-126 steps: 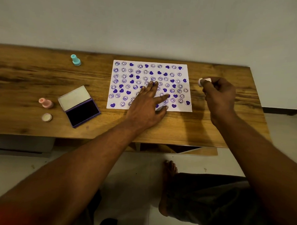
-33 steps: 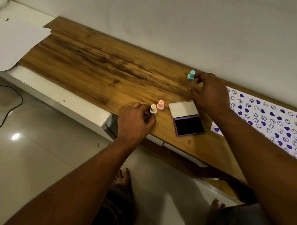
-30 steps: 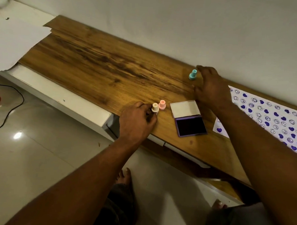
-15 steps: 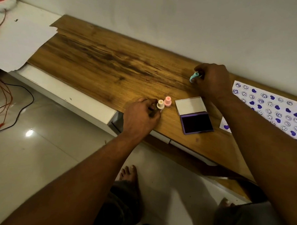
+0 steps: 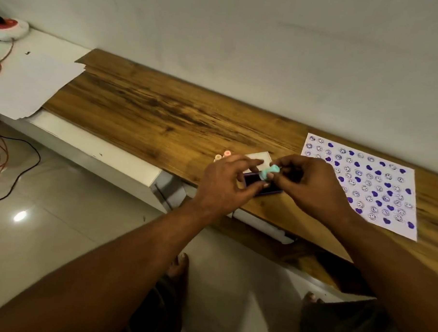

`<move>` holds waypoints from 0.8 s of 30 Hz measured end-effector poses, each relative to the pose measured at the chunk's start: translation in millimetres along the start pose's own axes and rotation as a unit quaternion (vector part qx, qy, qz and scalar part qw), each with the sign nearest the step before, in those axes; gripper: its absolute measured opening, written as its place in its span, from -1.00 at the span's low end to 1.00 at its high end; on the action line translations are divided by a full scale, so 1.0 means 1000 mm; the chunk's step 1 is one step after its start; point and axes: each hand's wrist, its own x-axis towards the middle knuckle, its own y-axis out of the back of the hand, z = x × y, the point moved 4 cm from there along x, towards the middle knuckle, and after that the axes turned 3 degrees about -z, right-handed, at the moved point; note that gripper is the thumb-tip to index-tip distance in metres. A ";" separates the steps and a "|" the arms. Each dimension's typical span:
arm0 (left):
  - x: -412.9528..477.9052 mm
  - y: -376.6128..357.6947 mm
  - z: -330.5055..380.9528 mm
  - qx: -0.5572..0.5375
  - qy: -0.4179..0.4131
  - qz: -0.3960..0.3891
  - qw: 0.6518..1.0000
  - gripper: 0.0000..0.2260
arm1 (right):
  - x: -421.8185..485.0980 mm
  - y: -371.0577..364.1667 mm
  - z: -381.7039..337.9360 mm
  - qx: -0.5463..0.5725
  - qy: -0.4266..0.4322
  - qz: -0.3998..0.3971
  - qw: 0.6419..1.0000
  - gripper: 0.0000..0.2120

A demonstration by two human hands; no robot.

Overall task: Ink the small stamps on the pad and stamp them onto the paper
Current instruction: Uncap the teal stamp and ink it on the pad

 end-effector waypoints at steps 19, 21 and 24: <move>0.010 -0.034 -0.042 -0.042 0.089 -0.037 0.995 -0.68 | 0.033 -0.032 0.021 -0.150 0.171 -0.080 0.971 -0.80; 0.011 -0.032 -0.047 -0.036 0.092 -0.043 0.994 -0.67 | 0.036 -0.034 0.020 -0.153 0.178 -0.085 0.968 -0.79; 0.008 -0.030 -0.051 -0.041 0.106 -0.055 0.992 -0.66 | 0.037 -0.037 0.019 -0.126 0.175 -0.091 0.972 -0.76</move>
